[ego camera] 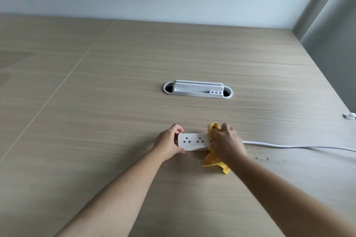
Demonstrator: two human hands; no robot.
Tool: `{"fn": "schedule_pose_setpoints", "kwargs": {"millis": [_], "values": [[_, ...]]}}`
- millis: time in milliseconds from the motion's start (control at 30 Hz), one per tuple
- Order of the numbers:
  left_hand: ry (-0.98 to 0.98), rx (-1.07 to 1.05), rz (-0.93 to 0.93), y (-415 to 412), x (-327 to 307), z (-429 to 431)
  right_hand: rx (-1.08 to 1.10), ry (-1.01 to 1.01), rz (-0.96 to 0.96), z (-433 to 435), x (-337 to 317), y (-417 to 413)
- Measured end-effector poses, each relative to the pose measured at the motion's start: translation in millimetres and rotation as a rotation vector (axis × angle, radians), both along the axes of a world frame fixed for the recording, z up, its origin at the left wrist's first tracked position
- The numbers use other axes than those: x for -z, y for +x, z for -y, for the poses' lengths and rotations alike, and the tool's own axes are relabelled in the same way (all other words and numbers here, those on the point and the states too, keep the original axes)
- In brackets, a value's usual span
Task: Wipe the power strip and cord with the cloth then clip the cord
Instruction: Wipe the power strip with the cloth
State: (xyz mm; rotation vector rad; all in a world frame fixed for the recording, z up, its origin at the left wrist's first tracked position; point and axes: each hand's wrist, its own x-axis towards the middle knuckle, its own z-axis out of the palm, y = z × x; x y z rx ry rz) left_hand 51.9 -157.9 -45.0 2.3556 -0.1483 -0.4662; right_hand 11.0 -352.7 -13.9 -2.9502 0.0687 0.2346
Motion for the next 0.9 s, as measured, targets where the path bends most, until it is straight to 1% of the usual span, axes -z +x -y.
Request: {"fn": "schedule_pose_setpoints", "kwargs": {"millis": [33, 67, 100, 200, 267, 367, 433, 500, 567, 633, 700, 800, 867, 900], "values": [[0.006, 0.010, 0.000, 0.6, -0.1, 0.5, 0.091, -0.017, 0.009, 12.2, -1.8, 0.3], [0.013, 0.021, -0.001, 1.3, -0.7, 1.5, 0.124, -0.021, 0.016, 16.3, -2.6, -0.9], [0.019, 0.030, -0.003, 1.8, -0.9, 2.2, 0.090, -0.013, 0.027, 11.3, -3.5, -2.9], [0.016, 0.022, -0.018, 0.9, -2.9, 5.3, -0.156, 0.035, 0.009, -28.0, -1.0, -14.0], [-0.008, -0.001, -0.007, -0.4, -3.1, 5.3, -0.249, 0.043, -0.007, -48.5, 1.4, -12.9], [-0.037, -0.005, 0.007, -3.5, -2.7, 3.4, -0.371, 0.027, -0.004, -52.5, 0.3, -4.1], [-0.045, 0.000, 0.025, -4.3, -1.1, 2.6, -0.438, 0.032, -0.041, -41.7, 0.5, -4.4], [-0.046, -0.011, 0.017, -4.1, -0.2, 1.9, -0.384, 0.038, -0.040, -24.4, -2.7, -8.0], [-0.051, -0.018, 0.000, -2.9, 1.0, 1.6, -0.243, 0.040, 0.013, -7.8, -6.5, -8.6], [-0.051, -0.014, -0.004, -1.7, 2.3, 2.1, -0.175, 0.034, 0.080, -5.6, -7.4, -5.5], [-0.039, -0.006, 0.002, -1.1, 3.0, 3.3, -0.225, 0.052, 0.107, -18.7, -8.5, -2.4], [-0.029, 0.002, 0.014, -0.3, 4.8, 3.9, -0.377, 0.053, 0.041, -38.4, -6.3, -7.2], [-0.020, 0.011, 0.015, 0.0, 3.5, 4.1, -0.450, 0.013, 0.040, -31.1, -0.9, -10.6], [-0.011, 0.017, 0.012, 0.0, 2.7, 4.3, -0.438, -0.008, 0.070, -20.8, 1.9, -11.0]]}}
